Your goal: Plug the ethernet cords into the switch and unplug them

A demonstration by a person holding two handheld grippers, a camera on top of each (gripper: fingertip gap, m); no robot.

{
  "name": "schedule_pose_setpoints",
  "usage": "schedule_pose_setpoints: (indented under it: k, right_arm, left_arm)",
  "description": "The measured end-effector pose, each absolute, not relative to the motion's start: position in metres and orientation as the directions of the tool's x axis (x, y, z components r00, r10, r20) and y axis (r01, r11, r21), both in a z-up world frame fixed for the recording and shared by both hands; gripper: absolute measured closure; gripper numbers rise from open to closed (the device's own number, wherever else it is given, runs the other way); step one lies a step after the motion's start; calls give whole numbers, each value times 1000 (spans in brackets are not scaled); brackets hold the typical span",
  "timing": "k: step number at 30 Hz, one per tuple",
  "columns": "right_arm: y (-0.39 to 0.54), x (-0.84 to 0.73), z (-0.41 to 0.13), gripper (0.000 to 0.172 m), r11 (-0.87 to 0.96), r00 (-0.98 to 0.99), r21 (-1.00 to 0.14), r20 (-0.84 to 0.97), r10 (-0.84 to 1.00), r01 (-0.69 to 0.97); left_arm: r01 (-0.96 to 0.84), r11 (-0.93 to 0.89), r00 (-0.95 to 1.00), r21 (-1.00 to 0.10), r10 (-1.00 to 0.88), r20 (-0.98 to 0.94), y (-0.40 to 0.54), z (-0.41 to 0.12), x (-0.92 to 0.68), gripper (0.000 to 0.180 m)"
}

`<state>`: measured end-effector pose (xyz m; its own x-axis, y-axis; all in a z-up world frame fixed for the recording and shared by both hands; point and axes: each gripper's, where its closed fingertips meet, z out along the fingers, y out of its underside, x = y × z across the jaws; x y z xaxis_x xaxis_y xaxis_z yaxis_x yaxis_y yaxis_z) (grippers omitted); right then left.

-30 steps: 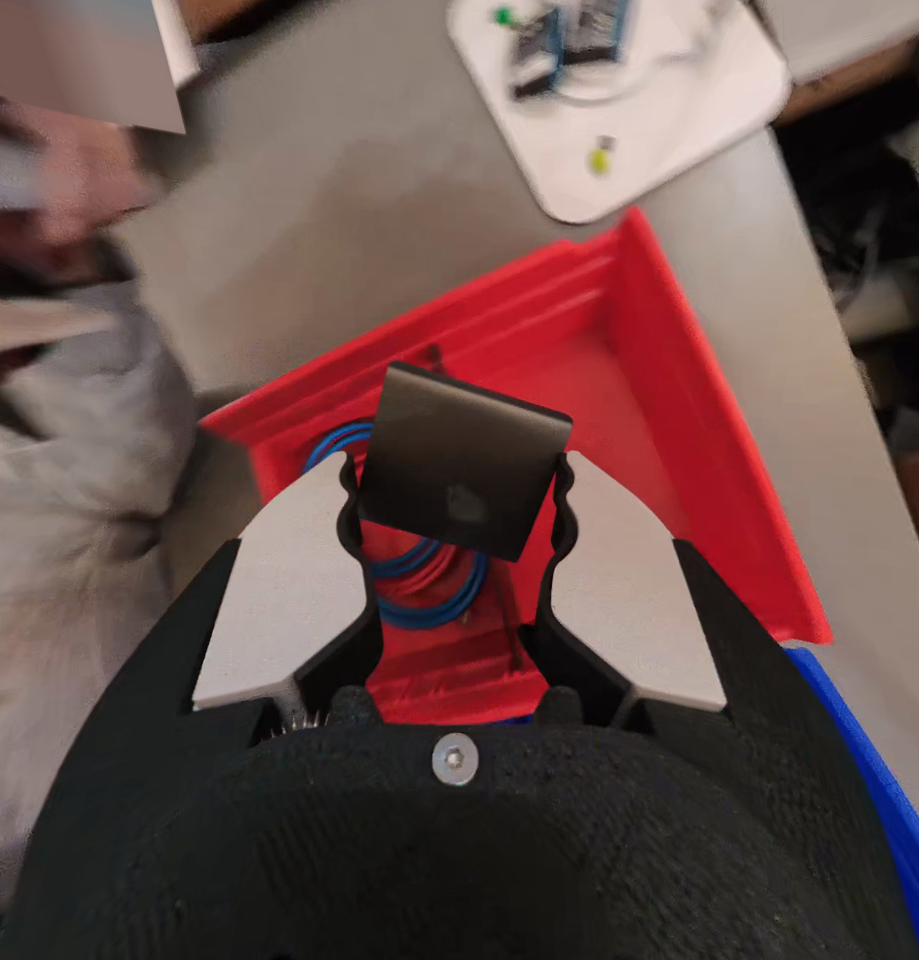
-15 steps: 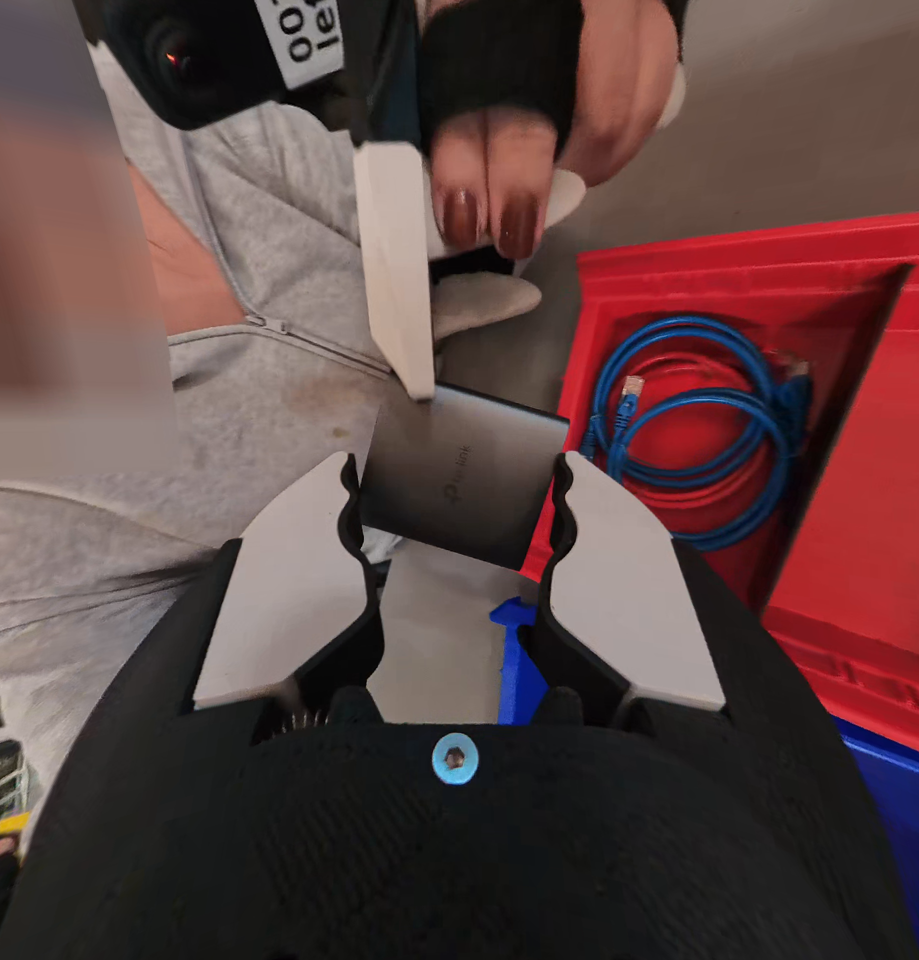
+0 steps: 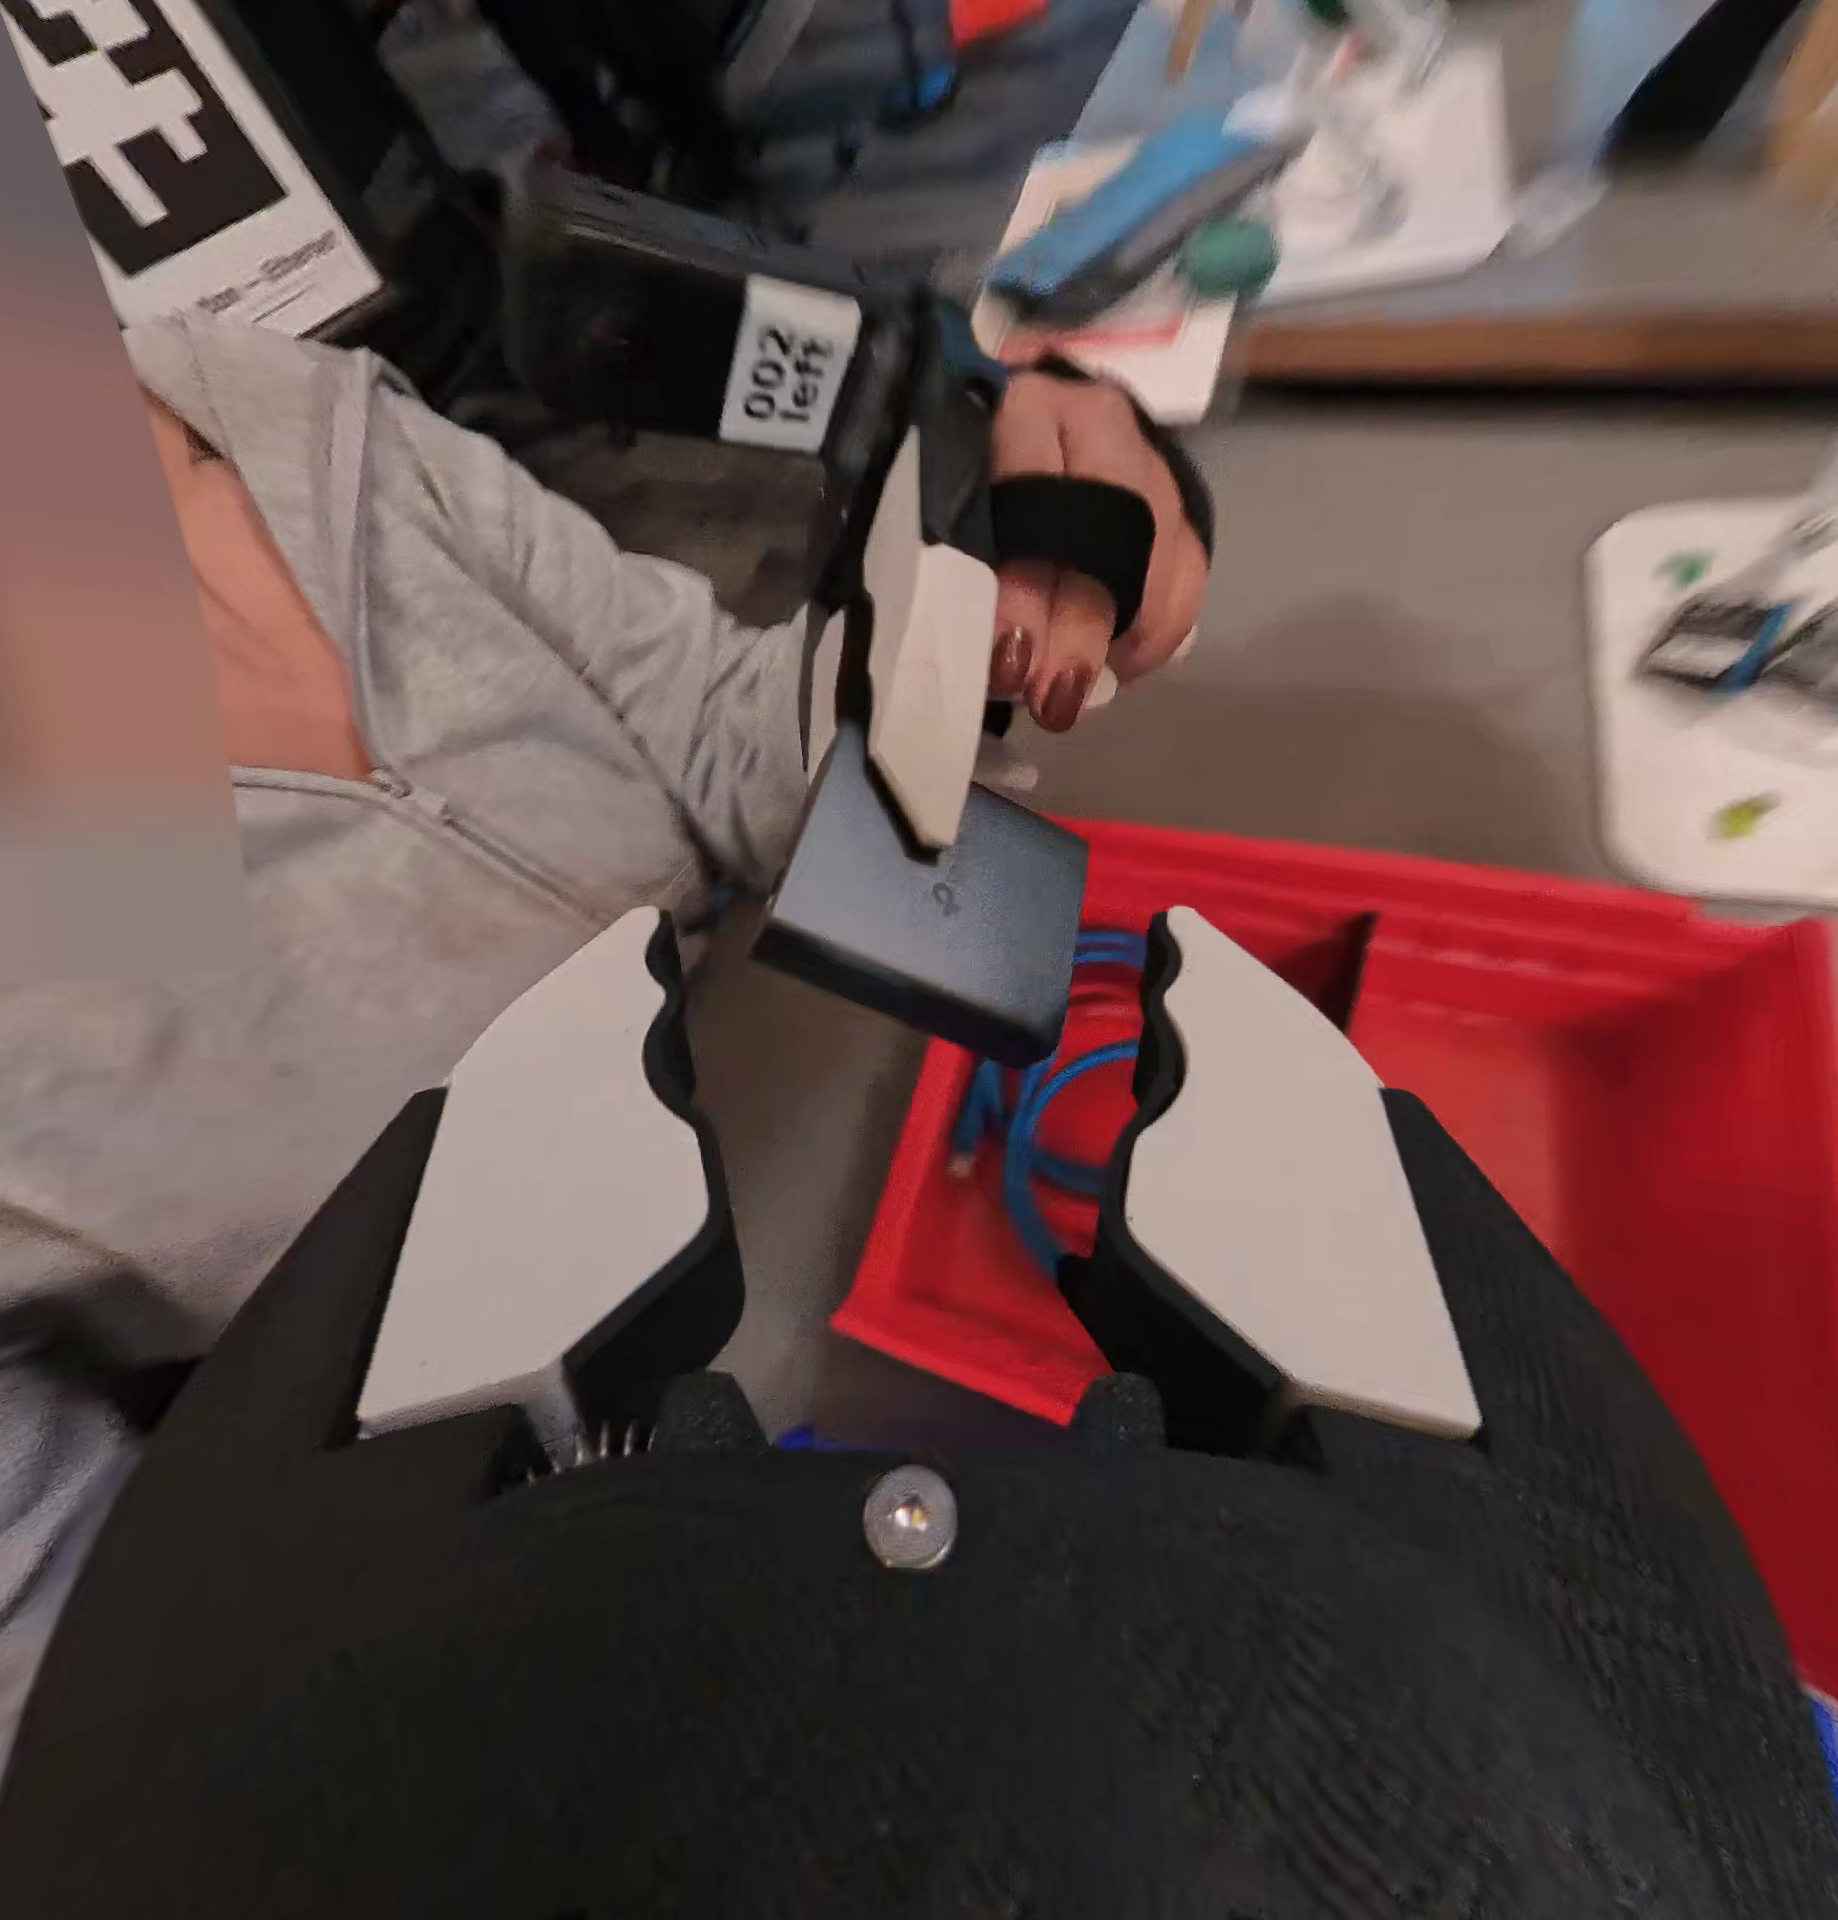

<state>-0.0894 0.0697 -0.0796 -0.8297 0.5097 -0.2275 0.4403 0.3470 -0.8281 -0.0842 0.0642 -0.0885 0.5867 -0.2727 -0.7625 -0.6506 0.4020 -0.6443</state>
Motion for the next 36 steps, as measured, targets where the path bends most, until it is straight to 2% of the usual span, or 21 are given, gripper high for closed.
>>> schedule_pose_setpoints:
  k: [1,4,7,13,16,17,20,23,27,31,34,35,36]
  right_arm:
    - [71,-89,-75,89,330,-832,-869,-149,534,368]
    - [73,-87,-72,88,316,-784,-939,94,614,135]
    - [63,-81,-78,93,305,-732,-952,216,646,-13]
    - [42,-78,-75,131,313,-625,-914,405,667,-258]
    - [42,-78,-73,139,333,-591,-897,441,675,-290]
    - [42,-79,-73,149,343,-581,-891,454,675,-298]
    - [44,-79,-77,152,407,-583,-874,481,655,-265]
    - [56,-86,-88,152,556,-535,-816,545,645,-160]
    - [72,-91,-101,153,759,-479,-651,671,567,-13]
    - [69,-90,-99,153,793,-485,-609,688,540,18]
    - [63,-87,-83,150,725,-435,-685,676,595,-74]
    - [60,-85,-75,144,664,-430,-737,643,634,-122]
    - [57,-82,-70,132,594,-449,-788,594,667,-159]
  left_arm:
    - [-629,413,601,-659,-280,-749,62,-87,-86,160]
    - [-528,473,636,-705,-330,-697,54,-80,-85,160]
    - [-403,538,658,-740,-392,-643,46,-72,-81,160]
    - [-283,577,655,-766,-466,-594,40,-68,-75,160]
    - [-268,581,654,-768,-475,-588,39,-67,-74,160]
    - [-266,582,653,-769,-478,-588,38,-67,-74,160]
    - [-280,556,650,-783,-490,-581,39,-71,-75,160]
    - [-403,415,683,-816,-457,-570,52,-85,-89,159]
    - [-611,312,661,-727,-305,-686,58,-93,-100,153]
    - [-695,266,611,-668,-271,-744,62,-97,-96,157]
    - [-606,355,647,-712,-301,-701,54,-85,-94,159]
    - [-537,424,665,-729,-319,-675,47,-77,-92,159]
    - [-446,500,679,-742,-351,-644,39,-68,-89,160]
